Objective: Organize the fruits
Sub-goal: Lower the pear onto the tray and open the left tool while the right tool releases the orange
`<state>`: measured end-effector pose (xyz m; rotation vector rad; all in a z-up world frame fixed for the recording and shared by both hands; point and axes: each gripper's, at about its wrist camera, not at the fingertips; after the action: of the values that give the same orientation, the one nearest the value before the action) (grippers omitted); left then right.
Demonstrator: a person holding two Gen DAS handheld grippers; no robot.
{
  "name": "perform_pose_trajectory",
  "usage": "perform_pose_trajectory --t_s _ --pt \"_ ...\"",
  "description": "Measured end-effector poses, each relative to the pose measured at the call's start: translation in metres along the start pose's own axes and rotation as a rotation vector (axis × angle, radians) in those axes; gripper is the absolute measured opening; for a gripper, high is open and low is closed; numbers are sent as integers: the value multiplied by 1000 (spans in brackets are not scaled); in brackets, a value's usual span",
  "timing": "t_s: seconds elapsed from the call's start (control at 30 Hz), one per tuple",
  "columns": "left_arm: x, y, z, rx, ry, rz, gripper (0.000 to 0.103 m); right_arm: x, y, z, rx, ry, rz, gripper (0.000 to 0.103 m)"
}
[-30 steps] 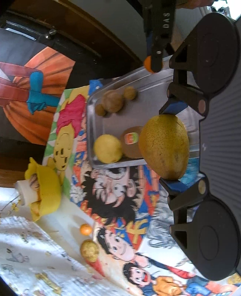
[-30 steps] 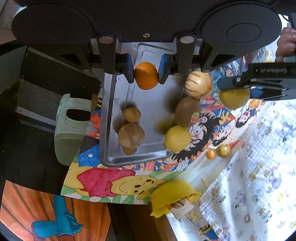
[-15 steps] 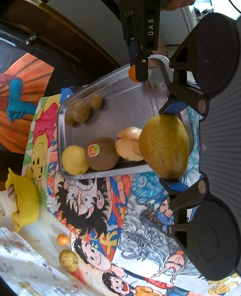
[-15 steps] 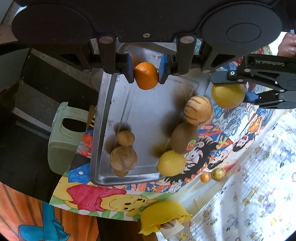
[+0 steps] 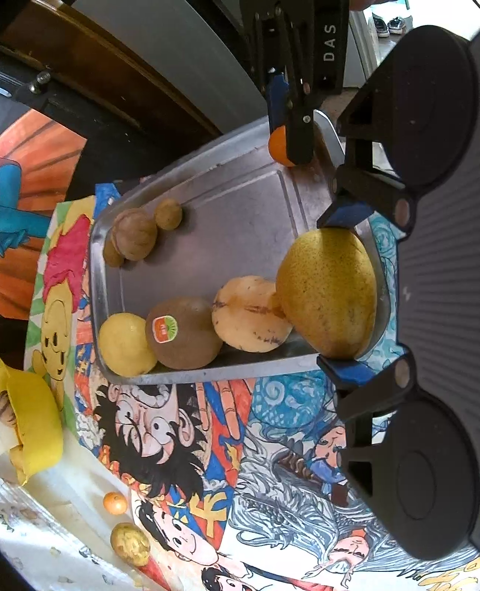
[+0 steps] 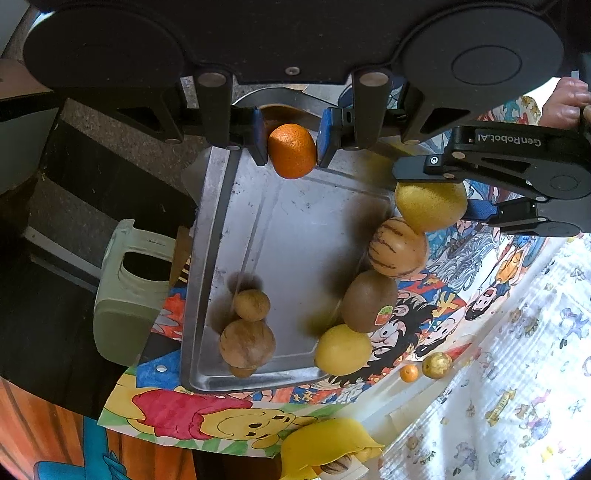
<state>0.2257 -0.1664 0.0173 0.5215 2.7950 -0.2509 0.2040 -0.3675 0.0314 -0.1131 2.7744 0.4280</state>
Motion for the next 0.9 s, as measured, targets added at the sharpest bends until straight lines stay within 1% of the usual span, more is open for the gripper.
perform_pose_trajectory --t_s 0.3,0.5,0.63,0.73,0.8,0.83,0.9 --pt "-3 -1 2 -1 19 -1 75 0 1 1 4 3 -6 34" --pt "-6 2 2 -1 65 10 75 0 5 2 19 22 -14 35" --pt "-10 8 -1 26 97 -16 75 1 7 0 28 34 -9 39" --pt "-11 9 -6 33 113 -16 77 2 9 -4 25 40 2 44" --pt "-11 11 -9 45 134 -14 82 2 11 -7 18 47 17 48" --pt "-10 11 -11 50 147 -13 83 3 13 -8 15 54 25 53" --pt "-6 14 -13 52 175 -11 87 5 18 -10 6 66 33 57"
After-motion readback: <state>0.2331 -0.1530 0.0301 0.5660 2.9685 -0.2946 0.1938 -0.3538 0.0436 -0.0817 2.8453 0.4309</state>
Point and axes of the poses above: each gripper's, at about its wrist camera, not at the fingertips, and z roughly the way its jaws point, y to its left, x to its underside, and after that the axes turned 7 degrees about y, right-handed
